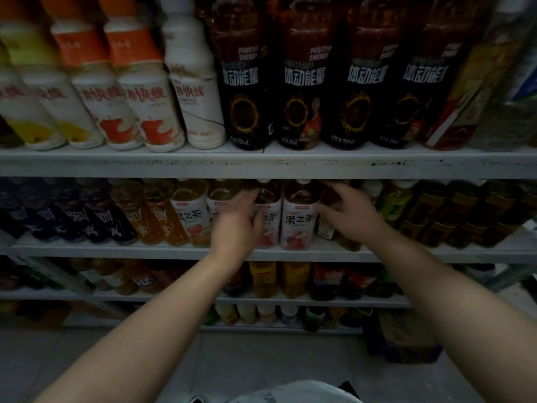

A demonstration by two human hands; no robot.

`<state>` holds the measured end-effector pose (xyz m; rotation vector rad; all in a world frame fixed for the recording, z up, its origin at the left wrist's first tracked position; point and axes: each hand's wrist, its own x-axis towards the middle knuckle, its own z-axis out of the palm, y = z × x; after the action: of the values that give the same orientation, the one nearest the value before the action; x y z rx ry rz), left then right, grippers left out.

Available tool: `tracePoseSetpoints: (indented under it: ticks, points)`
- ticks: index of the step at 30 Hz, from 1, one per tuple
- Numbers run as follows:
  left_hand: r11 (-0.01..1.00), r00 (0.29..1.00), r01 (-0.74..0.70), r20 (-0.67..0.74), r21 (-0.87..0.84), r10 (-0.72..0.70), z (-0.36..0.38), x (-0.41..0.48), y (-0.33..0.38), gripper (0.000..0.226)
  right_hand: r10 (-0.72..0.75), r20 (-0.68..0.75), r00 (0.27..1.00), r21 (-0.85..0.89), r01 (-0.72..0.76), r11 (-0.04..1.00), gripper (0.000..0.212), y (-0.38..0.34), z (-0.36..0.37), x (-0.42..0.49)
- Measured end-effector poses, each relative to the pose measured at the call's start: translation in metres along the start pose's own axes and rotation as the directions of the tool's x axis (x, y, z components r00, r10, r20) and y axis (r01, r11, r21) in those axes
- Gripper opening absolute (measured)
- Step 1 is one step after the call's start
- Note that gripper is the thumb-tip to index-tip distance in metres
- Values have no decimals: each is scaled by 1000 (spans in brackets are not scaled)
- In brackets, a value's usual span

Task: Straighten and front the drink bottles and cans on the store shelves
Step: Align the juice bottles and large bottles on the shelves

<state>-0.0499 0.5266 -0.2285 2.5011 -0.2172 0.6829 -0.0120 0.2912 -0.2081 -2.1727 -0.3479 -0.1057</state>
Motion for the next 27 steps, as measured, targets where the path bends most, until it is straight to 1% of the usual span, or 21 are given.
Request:
tracePoseSetpoints:
  ticks: [1, 2, 3, 4, 6, 7, 8, 10, 12, 14, 17, 19, 21, 22, 25, 27]
  points:
    - [998, 998, -63, -28, -23, 62, 1, -9, 7, 36, -29, -144, 989, -58, 21, 998, 31, 9, -4, -13]
    - [994, 994, -105, 14, -43, 106, 5, -16, 16, 32, -41, -270, 962, -112, 11, 994, 22, 18, -10, -26]
    - [991, 989, -115, 91, -64, 120, 11, -20, 27, 32, -22, -368, 930, -138, -31, 990, 17, 28, -18, -37]
    - [991, 979, -100, 170, -91, 114, 19, -21, 40, 34, 28, -434, 901, -133, -95, 987, 15, 36, -26, -46]
    - [987, 955, -59, 279, -153, 100, 38, -13, 66, 42, 153, -485, 861, -95, -226, 970, 24, 50, -40, -54]
    - [982, 946, -39, 311, -184, 96, 48, -5, 81, 45, 182, -481, 857, -95, -258, 961, 29, 54, -46, -54]
    - [975, 939, -3, 334, -223, 79, 57, 3, 95, 47, 173, -466, 867, -114, -253, 961, 33, 54, -50, -53]
    - [958, 935, 108, 354, -266, -7, 73, 17, 121, 44, 76, -412, 908, -168, -157, 973, 34, 49, -54, -48]
    - [954, 927, 217, 351, -204, -136, 87, 28, 140, 48, 10, -318, 948, -177, -70, 982, 33, 44, -55, -39]
    - [933, 911, 315, 330, -173, -246, 99, 38, 150, 48, 28, -224, 974, -157, -64, 985, 30, 43, -56, -28]
    - [875, 873, 446, 305, -187, -380, 109, 55, 150, 31, 102, -140, 985, -99, -116, 988, 26, 44, -61, -16]
    - [829, 855, 503, 282, -243, -436, 112, 60, 146, 24, 131, -86, 988, -48, -136, 990, 28, 45, -67, -13]
    - [780, 851, 524, 229, -342, -472, 111, 61, 146, 20, 140, -55, 989, -55, -143, 988, 31, 45, -71, -11]
    - [771, 852, 524, 201, -362, -484, 109, 61, 147, 18, 141, -57, 988, -75, -145, 987, 33, 46, -73, -10]
    - [822, 868, 497, 153, -279, -473, 104, 62, 147, 18, 133, -117, 984, -155, -151, 976, 38, 47, -76, -10]
    - [858, 882, 469, 166, -210, -442, 101, 63, 143, 18, 110, -170, 979, -201, -144, 969, 40, 49, -76, -11]
